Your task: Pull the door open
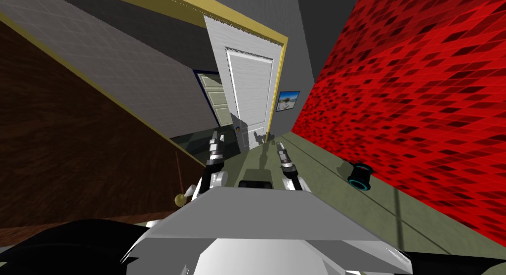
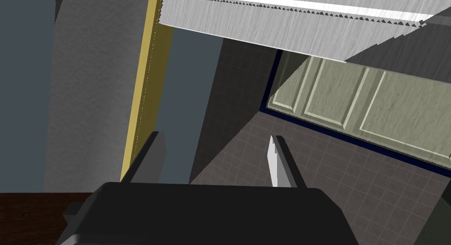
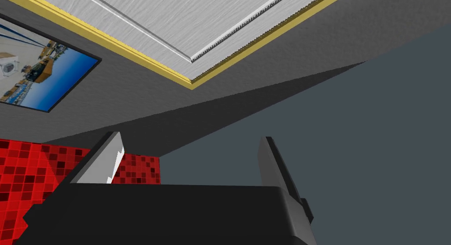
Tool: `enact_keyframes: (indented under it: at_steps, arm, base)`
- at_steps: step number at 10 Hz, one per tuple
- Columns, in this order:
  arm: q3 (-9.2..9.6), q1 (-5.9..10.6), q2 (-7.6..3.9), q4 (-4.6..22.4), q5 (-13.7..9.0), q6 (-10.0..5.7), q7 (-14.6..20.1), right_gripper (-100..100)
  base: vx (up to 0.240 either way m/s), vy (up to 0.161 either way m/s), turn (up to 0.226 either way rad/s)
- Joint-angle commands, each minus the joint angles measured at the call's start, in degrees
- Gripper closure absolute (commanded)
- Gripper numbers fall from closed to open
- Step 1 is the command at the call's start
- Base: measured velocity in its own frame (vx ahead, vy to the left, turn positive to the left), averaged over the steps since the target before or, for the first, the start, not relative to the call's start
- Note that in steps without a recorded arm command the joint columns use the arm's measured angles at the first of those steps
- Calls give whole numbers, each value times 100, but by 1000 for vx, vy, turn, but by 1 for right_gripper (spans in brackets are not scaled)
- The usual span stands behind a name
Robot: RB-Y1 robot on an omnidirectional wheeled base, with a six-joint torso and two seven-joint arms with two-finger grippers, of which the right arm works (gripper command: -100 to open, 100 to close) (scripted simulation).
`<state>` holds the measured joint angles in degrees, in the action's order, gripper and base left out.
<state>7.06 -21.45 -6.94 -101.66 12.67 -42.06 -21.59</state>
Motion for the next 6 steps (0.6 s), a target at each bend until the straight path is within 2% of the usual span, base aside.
enact_keyframes:
  at_steps: [1,3,6]
  arm:
    - [43,84,-52,207,66,-83,-128,-100]
    - [96,149,-92,381,135,-146,-245,-100]
    - [232,314,-190,821,311,-305,-540,-100]
  base:
    - [111,20,-41]
    - [98,16,-33]
    - [113,30,-60]
